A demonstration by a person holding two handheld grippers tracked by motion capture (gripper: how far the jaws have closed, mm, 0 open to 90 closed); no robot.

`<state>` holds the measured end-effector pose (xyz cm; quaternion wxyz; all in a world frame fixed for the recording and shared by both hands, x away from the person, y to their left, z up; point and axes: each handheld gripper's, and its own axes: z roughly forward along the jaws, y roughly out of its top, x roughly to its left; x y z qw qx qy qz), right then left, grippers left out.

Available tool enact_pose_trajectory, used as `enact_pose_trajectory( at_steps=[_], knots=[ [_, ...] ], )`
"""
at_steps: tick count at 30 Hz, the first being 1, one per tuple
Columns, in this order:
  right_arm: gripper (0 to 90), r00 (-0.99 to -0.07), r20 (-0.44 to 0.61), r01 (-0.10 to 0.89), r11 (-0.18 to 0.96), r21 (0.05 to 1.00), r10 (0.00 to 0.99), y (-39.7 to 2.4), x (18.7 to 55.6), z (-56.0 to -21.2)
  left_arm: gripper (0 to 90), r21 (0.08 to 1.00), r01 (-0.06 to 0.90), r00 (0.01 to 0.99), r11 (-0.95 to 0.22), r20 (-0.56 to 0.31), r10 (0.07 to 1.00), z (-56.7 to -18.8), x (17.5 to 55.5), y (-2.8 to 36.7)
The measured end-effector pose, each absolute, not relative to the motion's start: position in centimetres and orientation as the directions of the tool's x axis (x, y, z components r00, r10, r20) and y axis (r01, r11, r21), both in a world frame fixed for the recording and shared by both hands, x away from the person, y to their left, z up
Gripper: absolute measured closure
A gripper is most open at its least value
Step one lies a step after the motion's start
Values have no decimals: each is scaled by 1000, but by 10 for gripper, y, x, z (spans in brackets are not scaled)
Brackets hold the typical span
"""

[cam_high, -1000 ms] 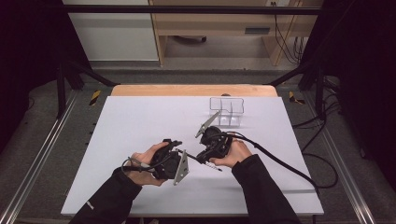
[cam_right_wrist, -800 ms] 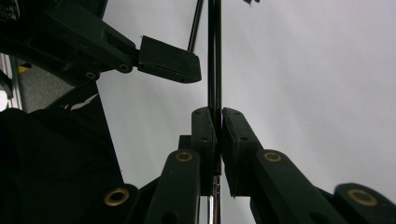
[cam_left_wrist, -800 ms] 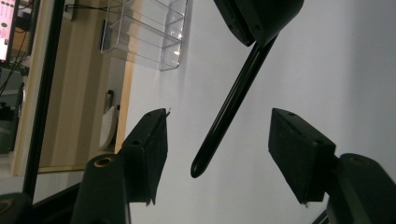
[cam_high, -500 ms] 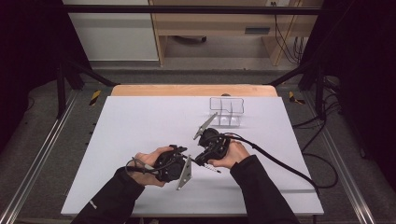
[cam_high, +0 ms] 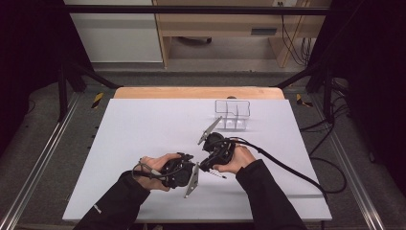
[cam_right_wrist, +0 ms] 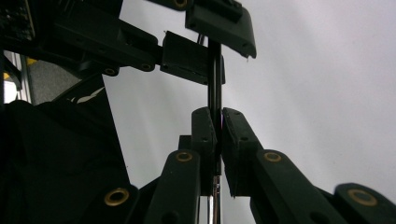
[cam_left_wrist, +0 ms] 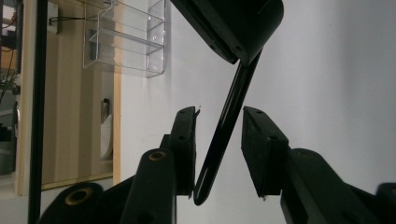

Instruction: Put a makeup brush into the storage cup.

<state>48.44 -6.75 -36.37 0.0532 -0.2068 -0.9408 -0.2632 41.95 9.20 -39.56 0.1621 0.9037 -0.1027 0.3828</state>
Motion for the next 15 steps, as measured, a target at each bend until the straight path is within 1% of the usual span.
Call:
enact_pose_trajectory(
  at_steps=[2, 3, 4, 5, 9, 15],
  knots=[
    [844, -909, 212, 417, 775, 476, 359, -67, 485, -364, 691, 210, -312, 688, -927, 723, -68, -396, 420, 91],
    [844, -909, 212, 417, 775, 476, 359, -67, 485, -364, 691, 207, -312, 688, -927, 722, -71, -396, 420, 90],
    [844, -909, 214, 418, 776, 473, 359, -67, 485, -364, 721, 203, -314, 687, -928, 723, -74, -397, 420, 90],
    [844, -909, 214, 418, 776, 473, 359, -67, 485, -364, 721, 199, -316, 687, -928, 722, -79, -397, 420, 89],
    [844, -910, 216, 414, 778, 473, 353, -67, 484, -364, 768, 184, -322, 687, -929, 720, -95, -397, 420, 89],
    [844, -911, 218, 412, 778, 474, 349, -67, 484, -364, 795, 158, -333, 689, -929, 714, -126, -398, 419, 88]
  ],
)
